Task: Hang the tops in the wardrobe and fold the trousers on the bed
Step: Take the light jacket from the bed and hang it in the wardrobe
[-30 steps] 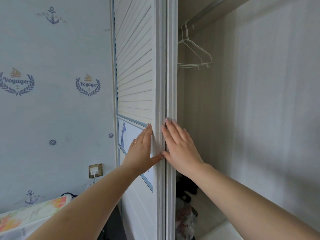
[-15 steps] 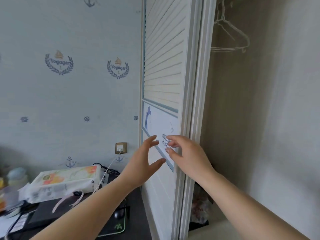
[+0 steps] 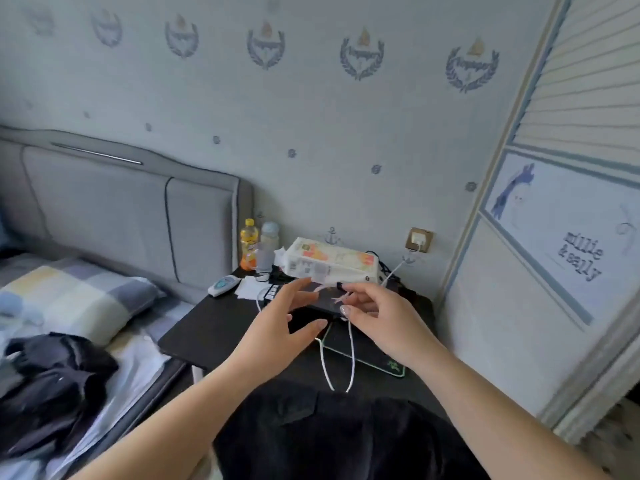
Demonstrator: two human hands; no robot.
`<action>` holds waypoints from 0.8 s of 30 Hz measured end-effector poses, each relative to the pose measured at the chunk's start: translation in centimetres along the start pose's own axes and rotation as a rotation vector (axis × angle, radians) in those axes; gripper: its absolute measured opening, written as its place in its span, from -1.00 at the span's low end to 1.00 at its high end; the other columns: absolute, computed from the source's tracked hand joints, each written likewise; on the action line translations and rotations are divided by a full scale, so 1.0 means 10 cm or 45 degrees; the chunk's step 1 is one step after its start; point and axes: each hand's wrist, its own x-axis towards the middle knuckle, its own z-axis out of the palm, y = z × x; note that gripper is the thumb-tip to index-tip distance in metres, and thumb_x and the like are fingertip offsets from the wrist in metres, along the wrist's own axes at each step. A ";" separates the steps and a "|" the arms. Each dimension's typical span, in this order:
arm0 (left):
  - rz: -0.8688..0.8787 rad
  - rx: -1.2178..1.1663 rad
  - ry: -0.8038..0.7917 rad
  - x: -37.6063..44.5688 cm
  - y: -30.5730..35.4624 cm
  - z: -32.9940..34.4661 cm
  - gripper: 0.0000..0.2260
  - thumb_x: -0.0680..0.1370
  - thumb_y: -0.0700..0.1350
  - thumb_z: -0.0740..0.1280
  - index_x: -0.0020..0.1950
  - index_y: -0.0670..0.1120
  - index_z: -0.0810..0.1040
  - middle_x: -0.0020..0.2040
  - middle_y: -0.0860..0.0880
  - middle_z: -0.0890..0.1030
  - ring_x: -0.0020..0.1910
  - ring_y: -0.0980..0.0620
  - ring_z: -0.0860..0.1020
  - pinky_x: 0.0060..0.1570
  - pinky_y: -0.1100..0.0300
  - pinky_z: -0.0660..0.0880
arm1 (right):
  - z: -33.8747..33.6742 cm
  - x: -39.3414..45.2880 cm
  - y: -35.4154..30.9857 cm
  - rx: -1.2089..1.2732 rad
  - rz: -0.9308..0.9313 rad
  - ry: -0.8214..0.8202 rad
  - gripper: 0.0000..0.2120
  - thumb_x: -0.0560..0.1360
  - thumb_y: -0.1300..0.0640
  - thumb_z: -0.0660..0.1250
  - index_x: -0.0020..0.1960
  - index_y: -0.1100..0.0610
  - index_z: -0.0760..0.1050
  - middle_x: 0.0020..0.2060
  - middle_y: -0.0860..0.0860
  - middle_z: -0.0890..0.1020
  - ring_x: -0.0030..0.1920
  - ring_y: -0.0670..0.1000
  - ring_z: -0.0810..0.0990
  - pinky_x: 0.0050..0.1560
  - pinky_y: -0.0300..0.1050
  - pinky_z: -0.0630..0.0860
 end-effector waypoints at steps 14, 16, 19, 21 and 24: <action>-0.647 0.000 0.628 -2.25 -1.51 -2.96 -0.57 0.49 -0.08 0.42 0.27 0.19 0.34 0.13 0.21 0.54 0.20 0.24 0.48 0.26 0.14 0.44 | 3.22 0.30 -2.38 0.284 -0.399 -0.650 -0.69 0.50 0.07 0.37 0.18 -0.16 0.40 -0.07 -0.18 0.59 0.02 -0.21 0.56 0.06 -0.32 0.45; -0.731 -0.012 0.730 -2.63 -1.70 -3.26 -0.57 0.49 -0.11 0.43 0.28 0.12 0.36 0.13 0.13 0.56 0.19 0.18 0.51 0.25 0.12 0.46 | 3.68 0.24 -2.67 0.309 -0.436 -0.759 -0.70 0.50 0.05 0.37 0.18 -0.16 0.40 -0.05 -0.16 0.60 0.03 -0.22 0.56 0.02 -0.35 0.44; -0.837 -0.010 0.846 -3.15 -1.93 -3.61 -0.58 0.47 -0.10 0.45 0.25 0.11 0.39 0.13 0.06 0.58 0.15 0.17 0.54 0.21 0.10 0.48 | 4.29 0.11 -3.01 0.323 -0.465 -0.924 -0.67 0.51 0.04 0.36 0.23 -0.13 0.40 -0.03 -0.17 0.60 0.03 -0.23 0.56 0.02 -0.36 0.46; -0.905 -0.019 0.922 -3.48 -2.07 -3.79 -0.61 0.47 -0.07 0.46 0.22 0.15 0.41 0.12 0.09 0.59 0.15 0.19 0.54 0.21 0.11 0.49 | 4.67 0.03 -3.20 0.337 -0.488 -1.013 -0.65 0.50 0.03 0.37 0.25 -0.13 0.39 -0.02 -0.15 0.60 0.04 -0.21 0.57 0.09 -0.24 0.50; -1.017 -0.034 1.019 -3.86 -2.22 -3.98 -0.62 0.47 -0.05 0.46 0.21 0.14 0.40 0.09 0.12 0.59 0.15 0.21 0.54 0.22 0.16 0.47 | 5.16 -0.07 -3.44 0.317 -0.516 -1.142 -0.62 0.50 0.01 0.37 0.26 -0.16 0.35 0.00 -0.13 0.60 0.04 -0.19 0.57 0.11 -0.18 0.51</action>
